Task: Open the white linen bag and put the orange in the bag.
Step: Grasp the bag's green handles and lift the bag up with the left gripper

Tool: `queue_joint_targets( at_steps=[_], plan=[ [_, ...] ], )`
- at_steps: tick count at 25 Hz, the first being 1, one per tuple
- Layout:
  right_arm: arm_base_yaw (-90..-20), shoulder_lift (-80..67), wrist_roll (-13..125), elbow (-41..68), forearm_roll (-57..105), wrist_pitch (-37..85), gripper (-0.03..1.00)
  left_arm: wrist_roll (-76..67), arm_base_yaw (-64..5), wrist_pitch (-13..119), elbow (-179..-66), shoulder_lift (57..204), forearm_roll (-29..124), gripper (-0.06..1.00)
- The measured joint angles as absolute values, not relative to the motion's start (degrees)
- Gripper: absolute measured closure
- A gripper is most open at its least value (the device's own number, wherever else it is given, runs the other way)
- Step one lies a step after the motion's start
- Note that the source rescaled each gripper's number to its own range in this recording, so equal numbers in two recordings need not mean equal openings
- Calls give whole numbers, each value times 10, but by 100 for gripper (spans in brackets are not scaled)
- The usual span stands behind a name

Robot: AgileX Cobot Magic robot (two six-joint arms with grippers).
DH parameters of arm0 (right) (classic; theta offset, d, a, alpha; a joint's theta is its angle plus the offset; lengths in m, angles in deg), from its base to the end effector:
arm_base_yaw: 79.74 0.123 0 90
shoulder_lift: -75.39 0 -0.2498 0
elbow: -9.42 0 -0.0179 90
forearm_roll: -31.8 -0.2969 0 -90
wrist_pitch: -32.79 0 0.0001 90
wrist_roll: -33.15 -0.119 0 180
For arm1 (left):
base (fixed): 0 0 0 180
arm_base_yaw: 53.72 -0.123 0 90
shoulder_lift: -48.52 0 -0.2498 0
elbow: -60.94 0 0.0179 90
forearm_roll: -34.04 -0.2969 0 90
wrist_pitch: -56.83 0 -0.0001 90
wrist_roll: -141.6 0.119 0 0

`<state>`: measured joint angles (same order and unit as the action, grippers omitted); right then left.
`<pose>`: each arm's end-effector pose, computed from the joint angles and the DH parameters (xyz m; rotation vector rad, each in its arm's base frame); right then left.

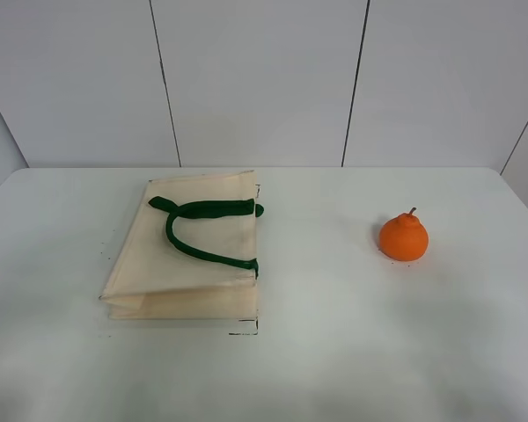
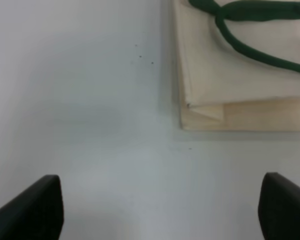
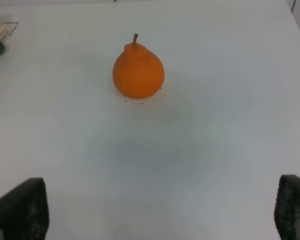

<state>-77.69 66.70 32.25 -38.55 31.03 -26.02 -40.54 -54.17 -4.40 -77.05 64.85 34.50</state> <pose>0.0985 0.0049 0.2876 -0.0205 2.0155 0.0488 0.1070 0.0000 0.3055 -0.0469 2.0865 -0.0276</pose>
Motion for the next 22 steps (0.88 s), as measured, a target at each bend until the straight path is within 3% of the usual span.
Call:
queue_joint_targets(
  at_steps=[22],
  plan=[
    [-777, 667, 322, -385, 310, -260, -3, -419, -530, -44, -1260, 1554, 333, -6]
  ],
)
